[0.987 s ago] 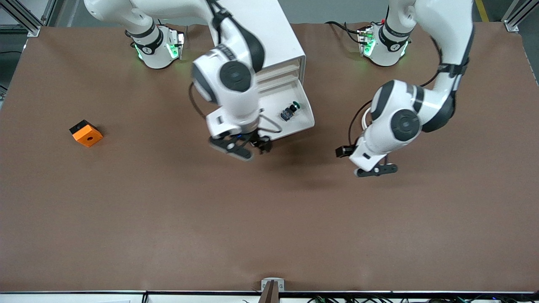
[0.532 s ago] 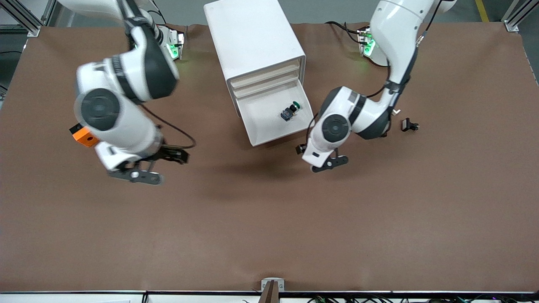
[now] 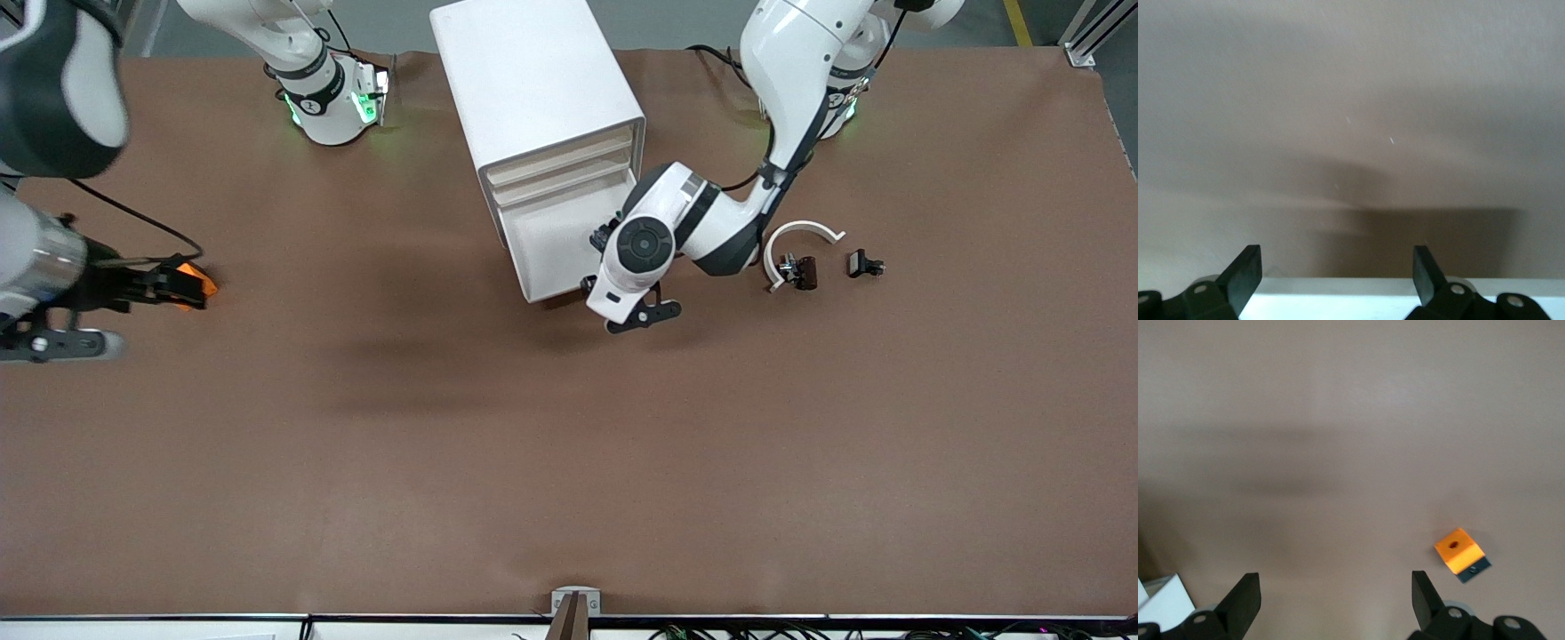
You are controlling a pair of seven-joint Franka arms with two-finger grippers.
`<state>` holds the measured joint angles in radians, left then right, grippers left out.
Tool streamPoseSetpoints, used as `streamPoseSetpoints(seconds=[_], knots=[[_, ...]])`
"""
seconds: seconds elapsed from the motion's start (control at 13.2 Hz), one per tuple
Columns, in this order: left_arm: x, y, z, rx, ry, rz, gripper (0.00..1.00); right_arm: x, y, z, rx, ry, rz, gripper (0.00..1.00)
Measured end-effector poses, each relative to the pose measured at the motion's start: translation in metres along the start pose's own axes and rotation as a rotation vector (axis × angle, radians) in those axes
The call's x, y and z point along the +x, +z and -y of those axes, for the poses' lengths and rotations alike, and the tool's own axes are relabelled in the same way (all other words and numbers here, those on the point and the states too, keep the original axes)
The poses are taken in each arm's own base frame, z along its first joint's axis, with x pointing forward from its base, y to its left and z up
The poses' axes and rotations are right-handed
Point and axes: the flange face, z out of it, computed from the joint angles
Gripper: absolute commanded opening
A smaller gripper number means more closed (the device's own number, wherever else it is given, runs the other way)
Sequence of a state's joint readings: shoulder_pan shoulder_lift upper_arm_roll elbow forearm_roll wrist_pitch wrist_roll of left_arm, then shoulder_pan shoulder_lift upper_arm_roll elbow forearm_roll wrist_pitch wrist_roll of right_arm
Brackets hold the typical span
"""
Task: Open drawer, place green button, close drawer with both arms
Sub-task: 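Push the drawer fully shut with the left gripper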
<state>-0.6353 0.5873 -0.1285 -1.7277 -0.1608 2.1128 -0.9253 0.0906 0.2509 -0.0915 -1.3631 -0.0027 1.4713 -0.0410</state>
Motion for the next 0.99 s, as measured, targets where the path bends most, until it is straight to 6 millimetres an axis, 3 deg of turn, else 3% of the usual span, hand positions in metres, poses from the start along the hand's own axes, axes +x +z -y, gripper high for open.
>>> streamPoseSetpoints(seconds=[0.15, 0.38, 0.76, 0.99], knots=[[-0.027, 0.008, -0.016, -0.002, 0.005, 0.022, 1.0, -0.01, -0.005, -0.031, 0.01, 0.02, 0.016, 1.0], [-0.061, 0.017, -0.034, -0.011, -0.017, 0.067, 1.0, -0.019, -0.008, -0.053, 0.018, 0.054, 0.037, 1.0], [-0.104, 0.03, -0.051, 0.007, -0.049, 0.103, 1.0, -0.02, -0.011, -0.048, 0.02, 0.046, 0.034, 1.0], [-0.116, 0.039, -0.055, 0.016, -0.066, 0.117, 1.0, -0.022, -0.024, -0.05, 0.018, 0.049, 0.005, 1.0]])
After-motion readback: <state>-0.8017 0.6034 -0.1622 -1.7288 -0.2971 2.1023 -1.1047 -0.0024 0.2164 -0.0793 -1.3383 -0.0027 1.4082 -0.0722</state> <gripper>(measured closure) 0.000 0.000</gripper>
